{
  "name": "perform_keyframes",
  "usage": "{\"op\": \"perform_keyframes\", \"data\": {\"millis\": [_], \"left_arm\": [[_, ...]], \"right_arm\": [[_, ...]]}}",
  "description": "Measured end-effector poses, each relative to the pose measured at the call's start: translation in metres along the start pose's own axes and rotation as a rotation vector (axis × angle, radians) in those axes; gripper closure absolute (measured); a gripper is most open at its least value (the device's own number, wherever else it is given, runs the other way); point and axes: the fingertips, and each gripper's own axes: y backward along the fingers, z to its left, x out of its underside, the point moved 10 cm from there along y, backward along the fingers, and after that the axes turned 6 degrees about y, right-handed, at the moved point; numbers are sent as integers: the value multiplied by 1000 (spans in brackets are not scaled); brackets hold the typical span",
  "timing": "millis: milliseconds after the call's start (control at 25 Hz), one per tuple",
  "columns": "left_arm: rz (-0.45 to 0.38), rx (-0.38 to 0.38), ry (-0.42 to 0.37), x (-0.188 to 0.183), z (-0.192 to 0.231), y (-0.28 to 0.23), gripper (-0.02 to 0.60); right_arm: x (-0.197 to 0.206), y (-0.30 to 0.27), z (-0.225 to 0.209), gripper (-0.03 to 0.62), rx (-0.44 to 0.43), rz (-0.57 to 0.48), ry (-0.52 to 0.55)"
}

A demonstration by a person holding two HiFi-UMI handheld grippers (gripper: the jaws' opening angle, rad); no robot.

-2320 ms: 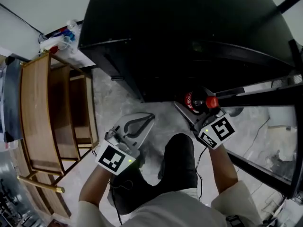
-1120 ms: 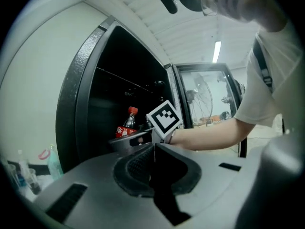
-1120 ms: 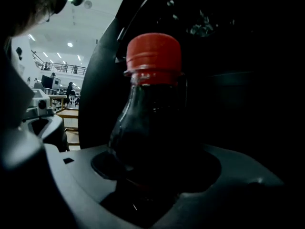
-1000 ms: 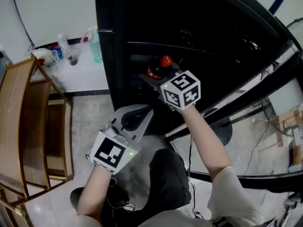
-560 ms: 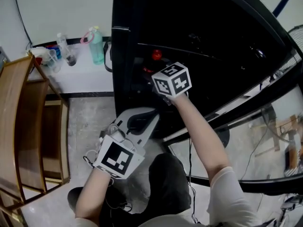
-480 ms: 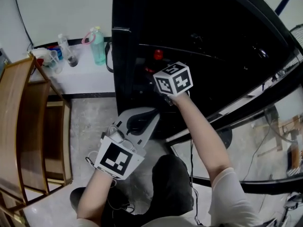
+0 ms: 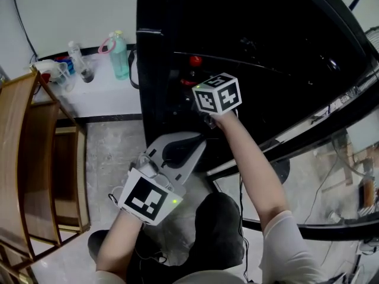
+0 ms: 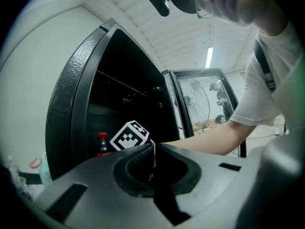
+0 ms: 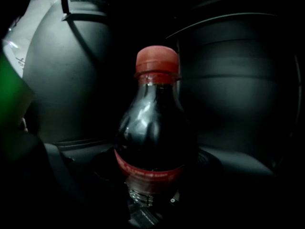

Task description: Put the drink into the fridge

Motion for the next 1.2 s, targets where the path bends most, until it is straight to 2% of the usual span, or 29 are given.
{"op": "perform_keyframes", "data": {"millis": [240, 640, 800, 920, 1040, 1120, 1200], "left_arm": [[-3, 15, 31, 4, 1, 1, 572], [-53, 72, 78, -13, 7, 1, 572], [-74, 67, 24, -24, 6, 0, 572], [-73, 70, 25, -25, 5, -2, 572], [-73, 39, -72, -28, 2, -4, 572], [-52, 51, -122, -30, -4, -9, 572], [-41, 80, -138, -29, -9, -16, 572]], "right_arm": [[2, 5, 4, 240, 25, 3, 64], [-5, 49, 11, 245, 94, -76, 70], [-7, 74, 17, 276, 109, -116, 86], [-8, 90, 22, 311, 124, -154, 83], [-8, 104, 27, 329, 139, -183, 79], [-7, 113, 29, 343, 145, -196, 83], [-1, 123, 32, 364, 151, -210, 74]]}}
